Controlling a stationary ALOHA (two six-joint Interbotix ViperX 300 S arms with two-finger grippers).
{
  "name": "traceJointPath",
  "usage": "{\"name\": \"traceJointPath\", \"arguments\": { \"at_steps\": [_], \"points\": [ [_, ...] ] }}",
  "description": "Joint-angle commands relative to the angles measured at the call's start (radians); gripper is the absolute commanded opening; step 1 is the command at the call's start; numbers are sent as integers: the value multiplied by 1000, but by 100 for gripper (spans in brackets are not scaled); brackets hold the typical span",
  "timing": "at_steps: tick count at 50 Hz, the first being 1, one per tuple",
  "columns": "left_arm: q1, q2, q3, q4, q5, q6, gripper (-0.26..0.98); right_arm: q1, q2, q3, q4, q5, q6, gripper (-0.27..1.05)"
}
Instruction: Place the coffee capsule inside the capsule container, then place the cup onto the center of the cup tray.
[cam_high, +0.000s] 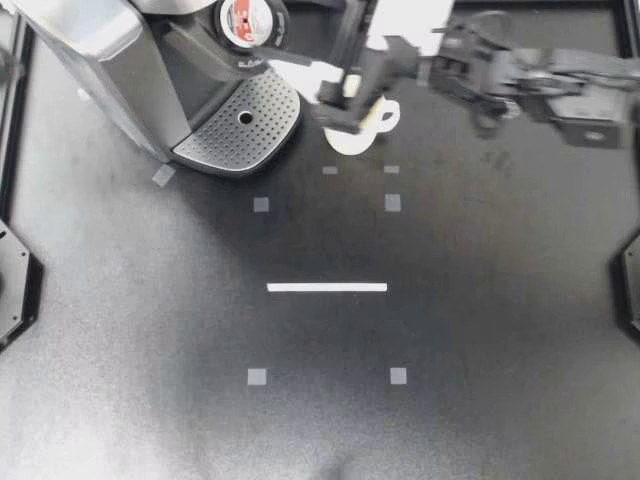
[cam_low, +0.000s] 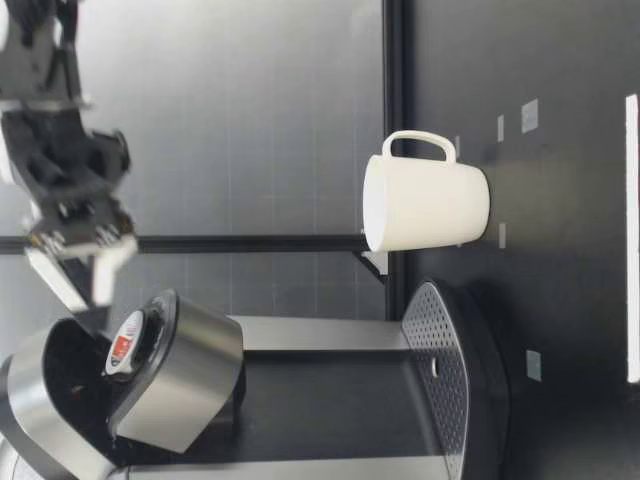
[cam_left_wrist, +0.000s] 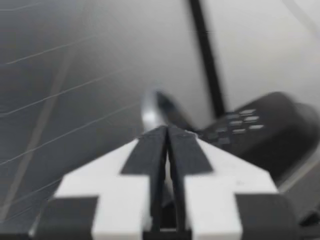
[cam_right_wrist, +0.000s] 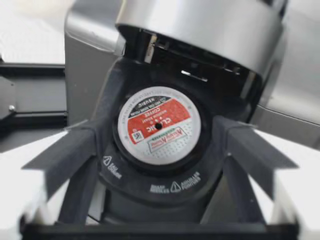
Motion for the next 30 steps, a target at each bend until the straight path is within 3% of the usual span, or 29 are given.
{"name": "traceJointPath", "arguments": {
  "at_steps": [1,11,21,30],
  "points": [
    [2,8,-11,9,63,-12,12,28,-75,15,6,-14,9,80],
    [23,25,-2,28,160,-69,12,94,-166,115,6,-81,41,71],
    [124,95,-8,28,109,-147,12,115,-244,230,6,-241,104,60],
    [192,150,-28,28,25,-190,12,115,-278,284,6,-318,118,59]
  ]
}}
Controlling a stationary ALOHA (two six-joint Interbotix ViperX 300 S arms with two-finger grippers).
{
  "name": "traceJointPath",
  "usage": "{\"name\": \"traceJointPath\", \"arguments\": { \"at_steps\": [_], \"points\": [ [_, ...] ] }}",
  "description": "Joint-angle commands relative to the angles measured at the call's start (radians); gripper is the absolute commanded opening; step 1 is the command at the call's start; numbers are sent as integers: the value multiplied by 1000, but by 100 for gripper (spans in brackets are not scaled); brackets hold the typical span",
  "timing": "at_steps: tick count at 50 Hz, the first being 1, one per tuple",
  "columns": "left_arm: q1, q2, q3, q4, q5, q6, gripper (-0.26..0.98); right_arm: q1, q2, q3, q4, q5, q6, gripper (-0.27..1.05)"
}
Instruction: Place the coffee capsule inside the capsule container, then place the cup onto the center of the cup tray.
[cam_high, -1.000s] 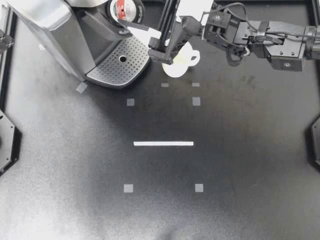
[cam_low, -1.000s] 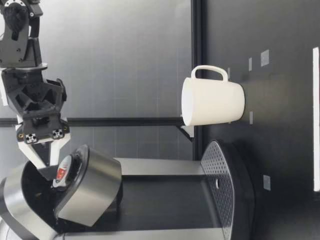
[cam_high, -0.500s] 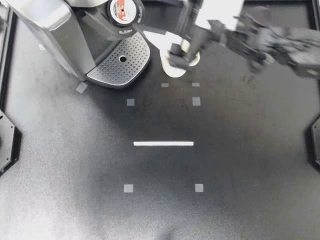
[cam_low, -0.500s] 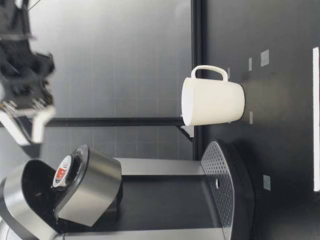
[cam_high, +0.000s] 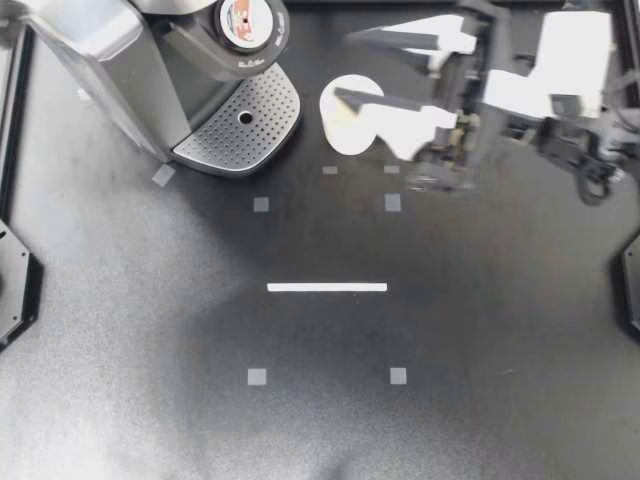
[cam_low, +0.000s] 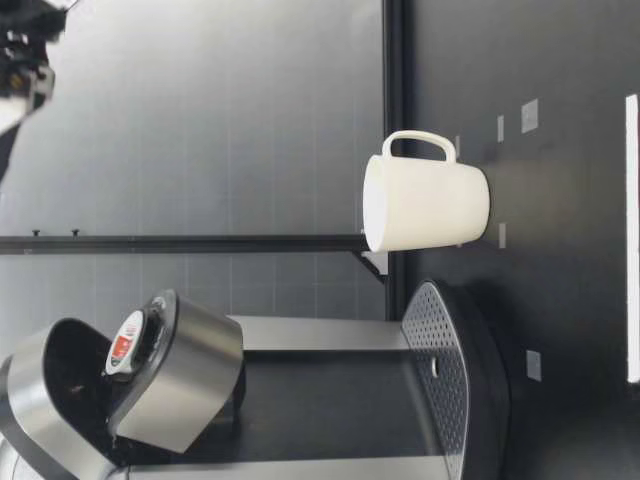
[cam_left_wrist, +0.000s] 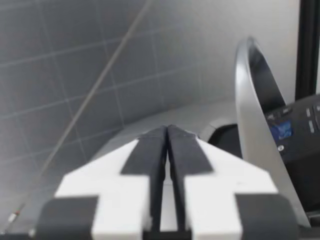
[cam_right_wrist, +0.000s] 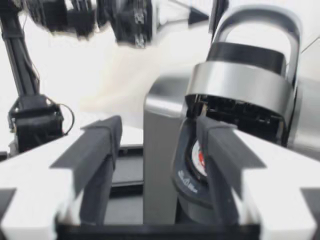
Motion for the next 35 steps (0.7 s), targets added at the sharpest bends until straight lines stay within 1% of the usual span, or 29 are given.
{"name": "traceJointPath", "arguments": {
  "at_steps": [1,8,22,35],
  "points": [
    [28,18,-40,8,-29,-12,12,5,-31,-2,2,-23,2,59],
    [48,52,-60,8,-63,-18,12,5,-37,5,2,-23,2,59],
    [49,106,-109,15,-86,-18,12,5,-41,15,2,-32,0,59],
    [49,110,-123,15,-225,-23,12,5,-58,25,0,-38,0,59]
  ]
}}
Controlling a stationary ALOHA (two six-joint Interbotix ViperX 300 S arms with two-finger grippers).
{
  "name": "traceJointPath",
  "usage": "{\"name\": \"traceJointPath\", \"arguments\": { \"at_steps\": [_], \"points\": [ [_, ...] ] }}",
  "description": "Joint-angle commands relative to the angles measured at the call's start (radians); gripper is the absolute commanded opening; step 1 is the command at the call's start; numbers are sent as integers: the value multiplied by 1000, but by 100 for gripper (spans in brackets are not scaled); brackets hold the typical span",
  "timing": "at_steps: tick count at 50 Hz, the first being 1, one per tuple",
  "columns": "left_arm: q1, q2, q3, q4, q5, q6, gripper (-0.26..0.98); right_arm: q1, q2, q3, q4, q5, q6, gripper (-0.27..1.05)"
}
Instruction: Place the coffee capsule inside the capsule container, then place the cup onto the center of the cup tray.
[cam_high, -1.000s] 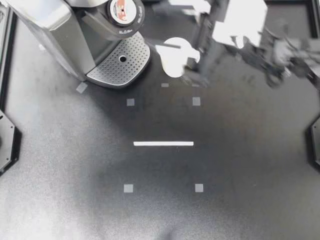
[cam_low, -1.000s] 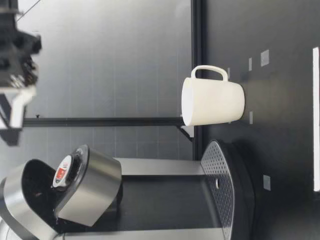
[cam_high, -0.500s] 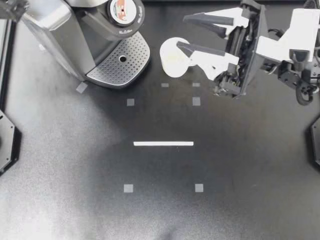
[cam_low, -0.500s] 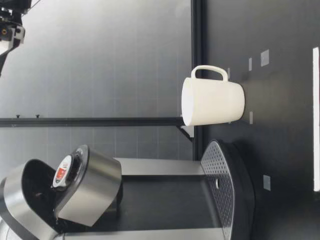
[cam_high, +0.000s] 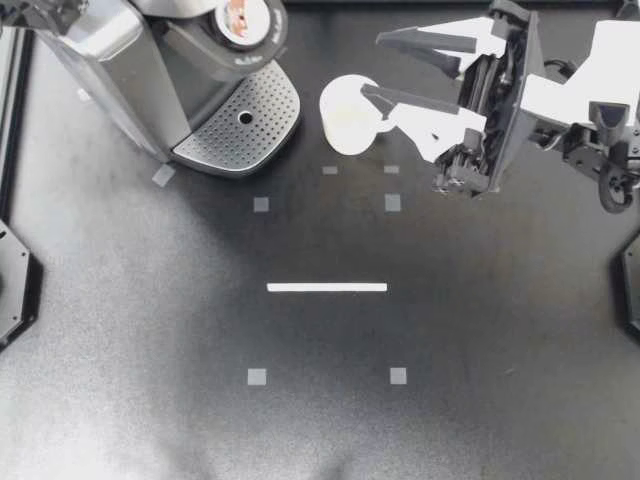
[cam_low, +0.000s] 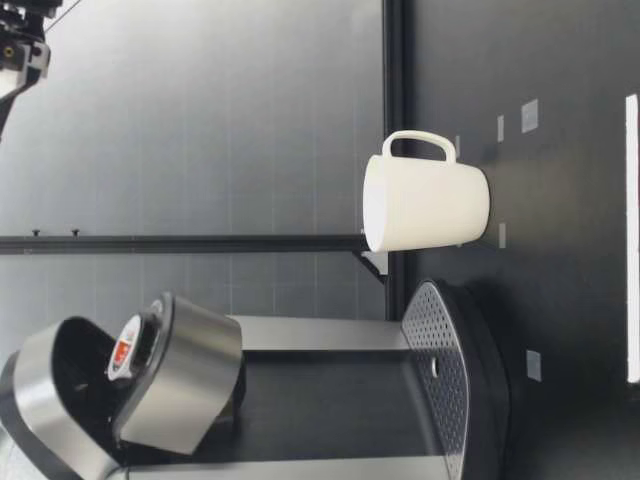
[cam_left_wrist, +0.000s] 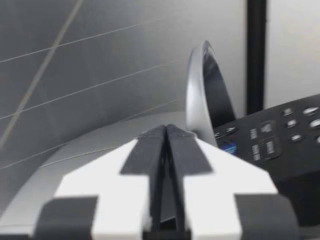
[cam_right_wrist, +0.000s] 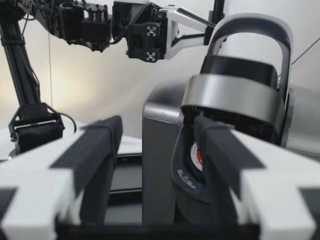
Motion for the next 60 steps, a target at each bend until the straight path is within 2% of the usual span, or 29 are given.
{"name": "traceJointPath", "arguments": {
  "at_steps": [1,15,32,41,60],
  "points": [
    [0,6,-31,5,-48,-2,12,5,-25,-11,0,-11,0,59],
    [2,41,-83,3,-293,-35,12,5,-32,-8,-2,-14,3,59],
    [-12,135,-104,3,-440,-109,12,18,-51,15,-2,-20,5,59],
    [-74,161,-112,0,-451,-114,12,20,-69,35,-2,-26,8,59],
    [-115,244,-132,-14,-426,-117,12,28,-94,67,-2,-41,35,59]
  ]
}}
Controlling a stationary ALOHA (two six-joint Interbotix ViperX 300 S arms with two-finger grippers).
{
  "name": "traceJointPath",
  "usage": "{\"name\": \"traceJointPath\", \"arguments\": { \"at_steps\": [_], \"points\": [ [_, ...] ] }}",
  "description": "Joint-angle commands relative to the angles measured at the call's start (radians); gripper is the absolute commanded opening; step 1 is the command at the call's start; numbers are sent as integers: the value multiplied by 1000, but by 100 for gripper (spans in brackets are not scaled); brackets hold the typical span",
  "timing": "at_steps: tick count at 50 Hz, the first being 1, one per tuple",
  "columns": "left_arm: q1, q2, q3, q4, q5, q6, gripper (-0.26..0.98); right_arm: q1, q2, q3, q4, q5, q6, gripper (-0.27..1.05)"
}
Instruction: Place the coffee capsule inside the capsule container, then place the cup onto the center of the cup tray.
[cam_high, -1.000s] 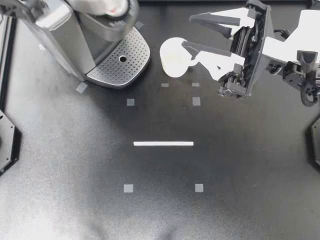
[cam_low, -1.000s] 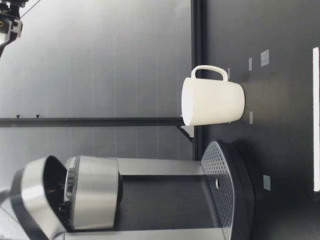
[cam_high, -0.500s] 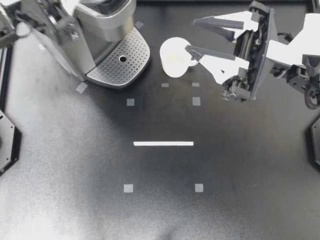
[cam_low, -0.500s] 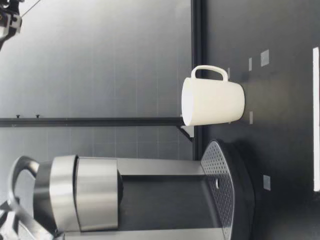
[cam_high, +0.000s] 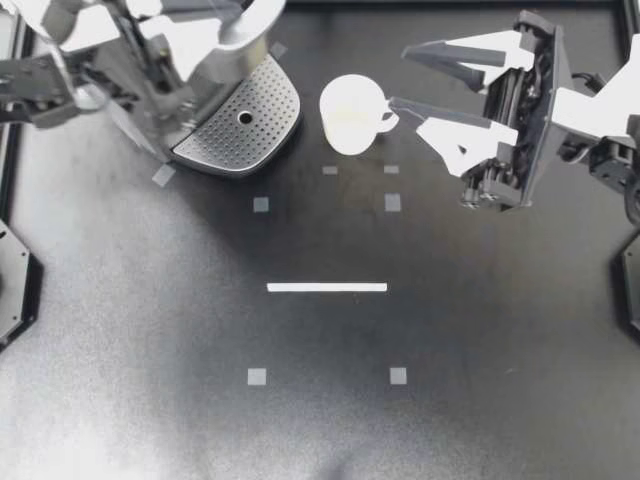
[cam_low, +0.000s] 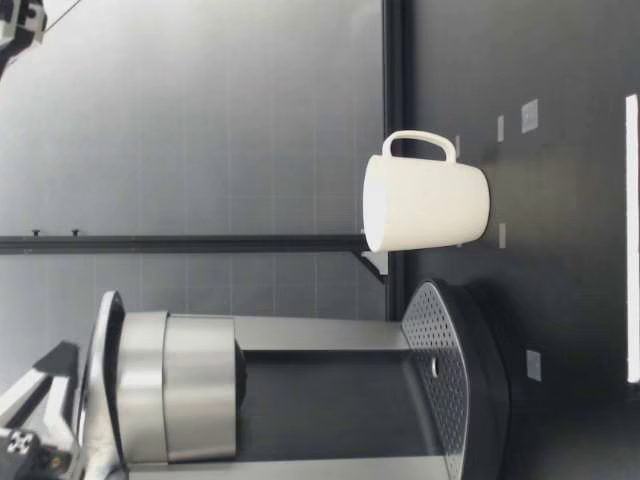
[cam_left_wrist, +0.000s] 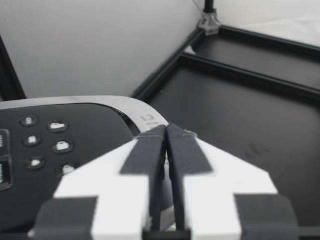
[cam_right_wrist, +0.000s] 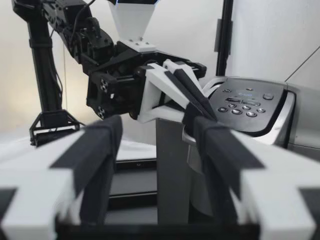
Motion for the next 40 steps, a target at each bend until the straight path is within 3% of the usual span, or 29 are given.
{"name": "traceJointPath", "arguments": {
  "at_steps": [1,15,27,36,40],
  "points": [
    [-11,2,-40,-2,3,2,12,5,-23,-9,-2,-8,2,59],
    [-20,-9,-86,0,77,51,12,2,-51,-14,0,106,-6,59],
    [-23,-72,-80,-23,212,112,12,-80,-77,-83,-2,456,-9,59],
    [-23,-91,-81,-129,347,276,12,-163,-91,-195,-31,836,-41,59],
    [-32,-87,-100,-224,437,405,12,-186,-95,-236,-41,950,-55,59]
  ]
}}
